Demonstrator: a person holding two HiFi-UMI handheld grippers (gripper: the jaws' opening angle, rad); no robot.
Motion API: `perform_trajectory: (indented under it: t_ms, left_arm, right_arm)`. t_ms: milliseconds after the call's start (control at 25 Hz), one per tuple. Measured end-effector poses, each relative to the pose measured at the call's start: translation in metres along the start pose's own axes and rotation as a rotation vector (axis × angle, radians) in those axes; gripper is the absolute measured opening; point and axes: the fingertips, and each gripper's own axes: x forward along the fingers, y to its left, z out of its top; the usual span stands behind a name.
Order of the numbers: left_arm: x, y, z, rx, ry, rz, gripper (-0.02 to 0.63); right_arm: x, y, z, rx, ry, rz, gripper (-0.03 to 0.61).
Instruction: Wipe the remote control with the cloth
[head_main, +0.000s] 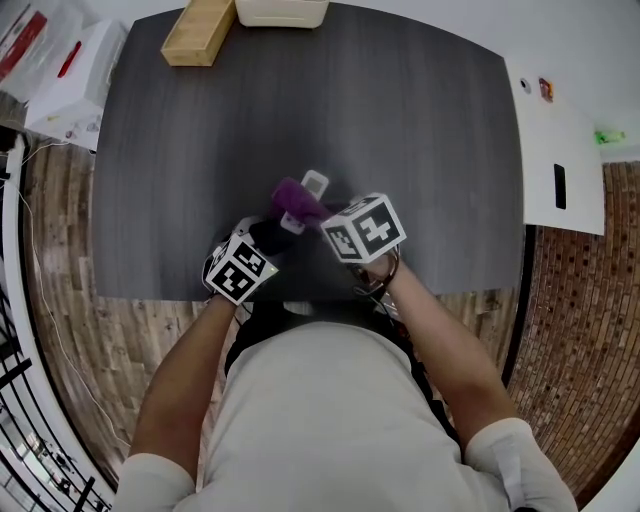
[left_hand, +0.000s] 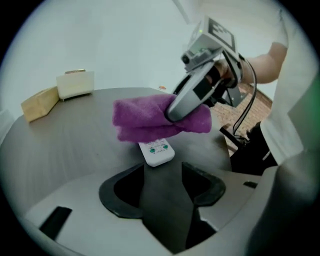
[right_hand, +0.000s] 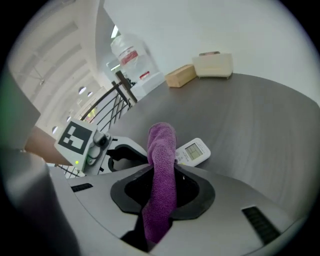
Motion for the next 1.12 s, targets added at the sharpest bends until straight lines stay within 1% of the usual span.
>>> perform_trajectory:
  t_ms: [40,80,120,160,200,240,280,320,400,440,480,520,600,760,840,960,1040,1120]
  left_arm:
    - [-0.003,0.000,0.002,-0.043,-0.023,-0.016,0.229]
    - [-0.007,0.001,0.004,-0.092,-0.055,-0.035,0.191]
    - [-0.012,0.002,0.006,-0.143,-0.091,-0.051,0.119]
    - [-0.017,0.005,0.009,-0.189,-0.131,-0.056,0.017]
    - [-0.022,0.010,0.014,-0.228,-0.172,-0.043,0.002]
    - [-0.028,0.016,0.019,-0.253,-0.212,-0.011,0.002]
    - [-0.032,0.022,0.025,-0.263,-0.244,0.033,0.002]
    - [-0.035,0.028,0.031,-0.255,-0.264,0.080,0.002]
    - [-0.033,0.036,0.041,-0.214,-0.263,0.153,0.003]
    - [-0.029,0.038,0.044,-0.195,-0.248,0.173,0.028]
    - [-0.023,0.040,0.046,-0.178,-0.225,0.186,0.131]
    - [-0.017,0.040,0.047,-0.159,-0.196,0.195,0.210]
    - [-0.005,0.035,0.048,-0.112,-0.137,0.195,0.253]
    - [0.019,0.012,0.052,-0.020,-0.060,0.142,0.295]
    - [0.028,0.006,0.053,0.010,-0.027,0.134,0.308]
    - [0.038,0.011,0.050,0.026,0.036,0.156,0.308]
    - [0.043,0.016,0.043,0.021,0.076,0.173,0.308]
    - [0.044,0.020,0.042,0.004,0.074,0.185,0.311]
  right_arm:
    - [-0.008,-0.001,0.003,0.026,-0.040,0.000,0.087]
    - [-0.016,-0.004,0.004,0.054,-0.079,-0.005,0.087]
    - [-0.024,-0.009,0.004,0.081,-0.113,-0.015,0.087]
    - [-0.032,-0.014,0.003,0.103,-0.140,-0.031,0.087]
    - [-0.039,-0.020,0.000,0.117,-0.158,-0.055,0.087]
    - [-0.044,-0.027,-0.004,0.127,-0.168,-0.083,0.087]
    - [-0.047,-0.034,-0.009,0.136,-0.171,-0.112,0.087]
    - [-0.048,-0.040,-0.015,0.146,-0.171,-0.137,0.087]
    - [-0.047,-0.047,-0.023,0.169,-0.162,-0.165,0.087]
    - [-0.046,-0.049,-0.026,0.179,-0.158,-0.170,0.087]
    - [-0.045,-0.049,-0.027,0.186,-0.155,-0.171,0.087]
    - [-0.044,-0.049,-0.029,0.192,-0.153,-0.170,0.087]
    - [-0.044,-0.048,-0.033,0.199,-0.150,-0.171,0.087]
    - [-0.045,-0.052,-0.045,0.213,-0.134,-0.179,0.087]
    - [-0.044,-0.053,-0.050,0.217,-0.124,-0.179,0.088]
    - [-0.043,-0.052,-0.054,0.215,-0.117,-0.176,0.087]
    - [-0.043,-0.051,-0.052,0.214,-0.121,-0.175,0.089]
    - [-0.042,-0.050,-0.050,0.209,-0.125,-0.173,0.088]
